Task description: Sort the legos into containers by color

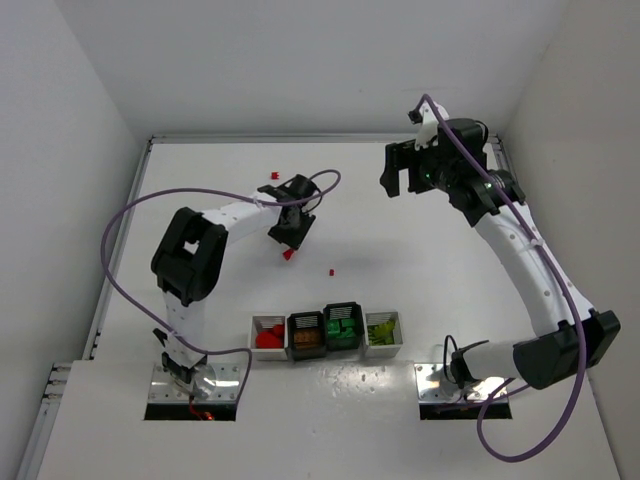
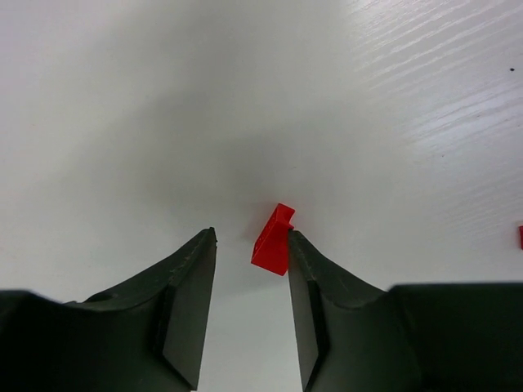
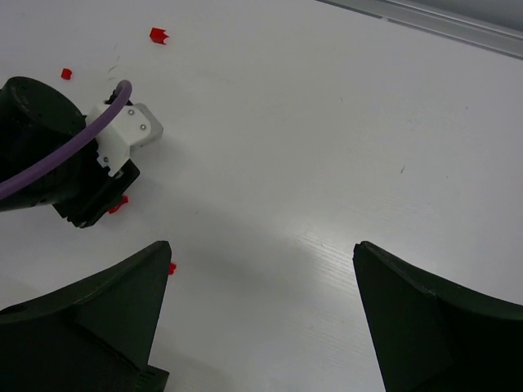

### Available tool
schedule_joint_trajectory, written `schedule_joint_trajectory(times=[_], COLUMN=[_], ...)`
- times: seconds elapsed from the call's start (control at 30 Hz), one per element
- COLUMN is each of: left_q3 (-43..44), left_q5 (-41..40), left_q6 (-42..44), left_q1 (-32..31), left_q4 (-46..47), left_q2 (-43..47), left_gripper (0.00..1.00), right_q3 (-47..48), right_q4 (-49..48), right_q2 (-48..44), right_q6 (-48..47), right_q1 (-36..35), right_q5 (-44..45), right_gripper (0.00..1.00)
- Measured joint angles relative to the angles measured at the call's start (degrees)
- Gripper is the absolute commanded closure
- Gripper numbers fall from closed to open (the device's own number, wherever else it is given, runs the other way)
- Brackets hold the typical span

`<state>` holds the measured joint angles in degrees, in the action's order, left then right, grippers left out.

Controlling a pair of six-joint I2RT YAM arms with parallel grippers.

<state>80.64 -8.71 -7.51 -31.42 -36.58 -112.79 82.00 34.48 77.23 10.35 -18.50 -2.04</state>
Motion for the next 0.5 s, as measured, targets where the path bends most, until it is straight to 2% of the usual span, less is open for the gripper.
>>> schedule_joint_trajectory(times=[0.13,0.4,0.5], left_q3=[0.0,-0.24,-0.31], left_q5=[0.13,0.61,1.73], left_q6=[1.03,2.34,3.98], left_q1=[-0.15,-0.15,-0.15], left_q4=[-0.02,0.13,-0.13], left_q2=[2.14,4.55,4.52], left_gripper=[0.47,0.45,0.39], right_q3=[-0.98,-1.31,-1.31], right_q4=[-0.2,-0.24,-0.42], right_q2=[-0.22,-0.42,-0.44], right_q6=[0.02,0.02,0.0], right_q1=[0.0,0.0,0.0], right_q5=[-0.26,-1.4,-1.51], right_gripper=[0.07,0.06,0.06])
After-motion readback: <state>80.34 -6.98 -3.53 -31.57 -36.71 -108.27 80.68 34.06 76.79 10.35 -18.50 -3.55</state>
